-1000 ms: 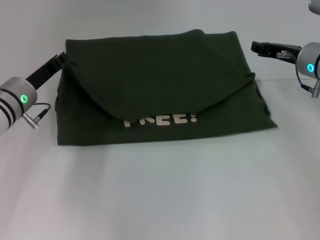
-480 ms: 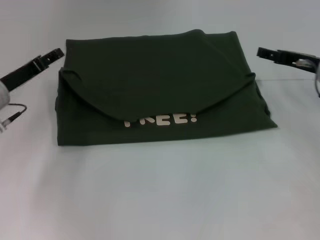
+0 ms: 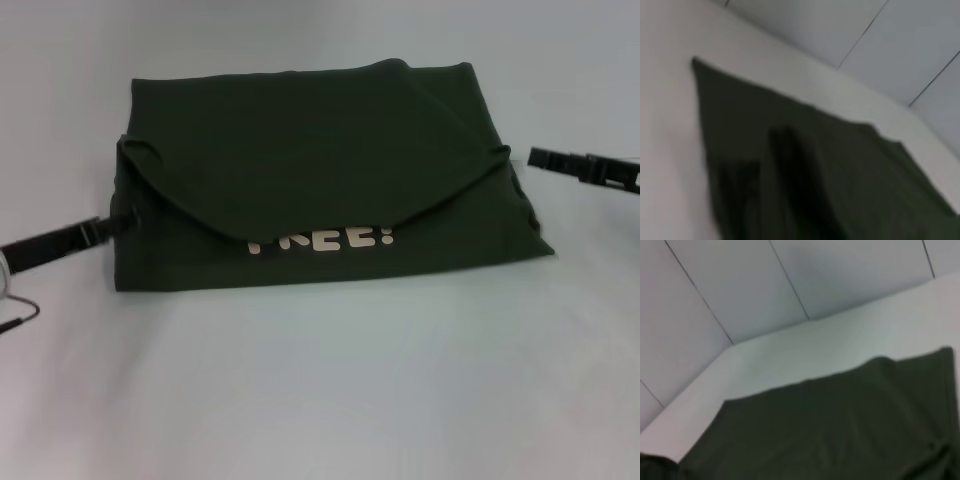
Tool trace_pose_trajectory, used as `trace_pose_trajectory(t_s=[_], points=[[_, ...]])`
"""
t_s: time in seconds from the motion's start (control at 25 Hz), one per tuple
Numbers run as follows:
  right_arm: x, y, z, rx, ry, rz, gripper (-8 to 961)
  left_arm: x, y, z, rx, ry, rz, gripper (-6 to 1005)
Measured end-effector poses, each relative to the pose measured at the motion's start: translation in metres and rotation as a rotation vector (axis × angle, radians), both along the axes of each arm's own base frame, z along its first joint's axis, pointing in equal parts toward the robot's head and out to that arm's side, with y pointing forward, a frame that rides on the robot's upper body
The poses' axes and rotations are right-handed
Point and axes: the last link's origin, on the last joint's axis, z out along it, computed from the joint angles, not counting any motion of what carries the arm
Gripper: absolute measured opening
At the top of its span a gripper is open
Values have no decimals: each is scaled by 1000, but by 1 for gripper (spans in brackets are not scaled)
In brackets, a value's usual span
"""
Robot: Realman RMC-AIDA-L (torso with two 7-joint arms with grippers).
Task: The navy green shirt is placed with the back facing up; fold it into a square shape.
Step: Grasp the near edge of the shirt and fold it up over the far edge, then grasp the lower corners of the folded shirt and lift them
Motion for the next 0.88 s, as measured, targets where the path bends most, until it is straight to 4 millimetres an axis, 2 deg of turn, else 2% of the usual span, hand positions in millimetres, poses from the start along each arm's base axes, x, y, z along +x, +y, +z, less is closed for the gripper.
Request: trace_pose_trajectory(t_s=[0.28,0.6,0.88], points=[[13,-9,2,-15,-16,-24,828,-16,-3,-8,22,49,83,895],[15,-11,1,-30,-25,-26,827,-14,-4,-25,-13,88,83,896],[14,-11,0,-41,-32,-24,827,-11,-4,-33,-27,94,77,895]])
